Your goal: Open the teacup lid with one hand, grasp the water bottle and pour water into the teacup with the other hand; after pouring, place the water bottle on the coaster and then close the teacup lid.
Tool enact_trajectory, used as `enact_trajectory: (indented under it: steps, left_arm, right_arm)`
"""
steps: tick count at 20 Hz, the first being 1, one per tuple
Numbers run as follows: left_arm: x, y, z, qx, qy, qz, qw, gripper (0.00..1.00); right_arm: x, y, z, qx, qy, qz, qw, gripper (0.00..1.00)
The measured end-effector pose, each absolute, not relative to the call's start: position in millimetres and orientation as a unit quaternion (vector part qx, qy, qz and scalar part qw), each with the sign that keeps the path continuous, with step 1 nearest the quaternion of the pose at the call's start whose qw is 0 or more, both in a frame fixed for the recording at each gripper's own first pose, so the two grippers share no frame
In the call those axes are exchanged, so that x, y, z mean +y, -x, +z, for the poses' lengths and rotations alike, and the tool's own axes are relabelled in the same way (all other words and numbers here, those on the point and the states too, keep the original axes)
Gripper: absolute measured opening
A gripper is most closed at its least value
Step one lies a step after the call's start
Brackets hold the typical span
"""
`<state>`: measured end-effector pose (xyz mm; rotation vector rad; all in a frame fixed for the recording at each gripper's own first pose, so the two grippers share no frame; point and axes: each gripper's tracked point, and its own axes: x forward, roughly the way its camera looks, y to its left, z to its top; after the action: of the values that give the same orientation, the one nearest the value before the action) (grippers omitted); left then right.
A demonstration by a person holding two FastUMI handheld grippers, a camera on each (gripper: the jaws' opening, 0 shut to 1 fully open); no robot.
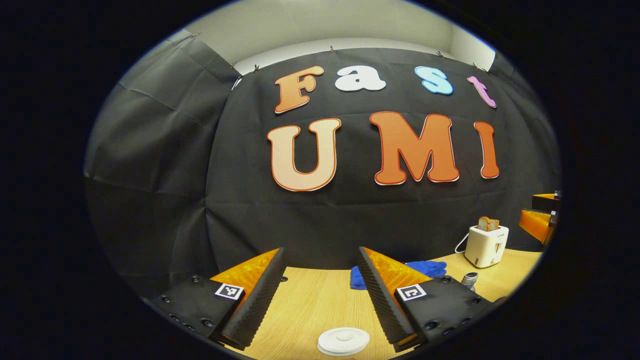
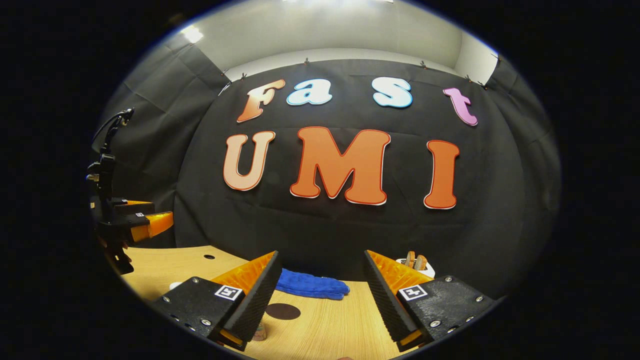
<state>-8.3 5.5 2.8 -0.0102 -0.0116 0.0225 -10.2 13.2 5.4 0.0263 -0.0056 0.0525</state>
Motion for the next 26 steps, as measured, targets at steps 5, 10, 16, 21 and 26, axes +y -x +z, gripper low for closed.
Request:
enact_trajectory:
  steps: [5, 10, 16, 21, 26]
  left_arm:
    - [7.3, 9.0, -6.9, 0.003, 0.007, 0.011, 1.0, 0.96]
    - [1.1, 11.7, -20.7, 0.01, 0.002, 0.0, 1.0, 0.96]
    - [-4.9, 10.0, -53.8, 0.045, 0.007, -0.011, 0.999, 0.96]
    - [-7.6, 9.9, -96.6, 0.1, 0.002, -0.022, 0.995, 0.96]
    - [-12.5, 11.0, -127.1, 0.141, 0.003, -0.039, 0.989, 0.96]
  right_arm:
    - [23.6, 13.3, -3.5, 0.004, -0.021, 0.043, 0.999, 0.98]
    - [43.5, 18.9, -23.7, 0.026, -0.033, 0.073, 0.996, 0.98]
    - [69.3, 24.6, -54.9, 0.058, -0.029, 0.111, 0.992, 0.98]
    - [88.2, 27.5, -83.4, 0.092, -0.025, 0.13, 0.987, 0.98]
    - [115.1, 32.6, -112.4, 0.131, -0.024, 0.166, 0.977, 0.99]
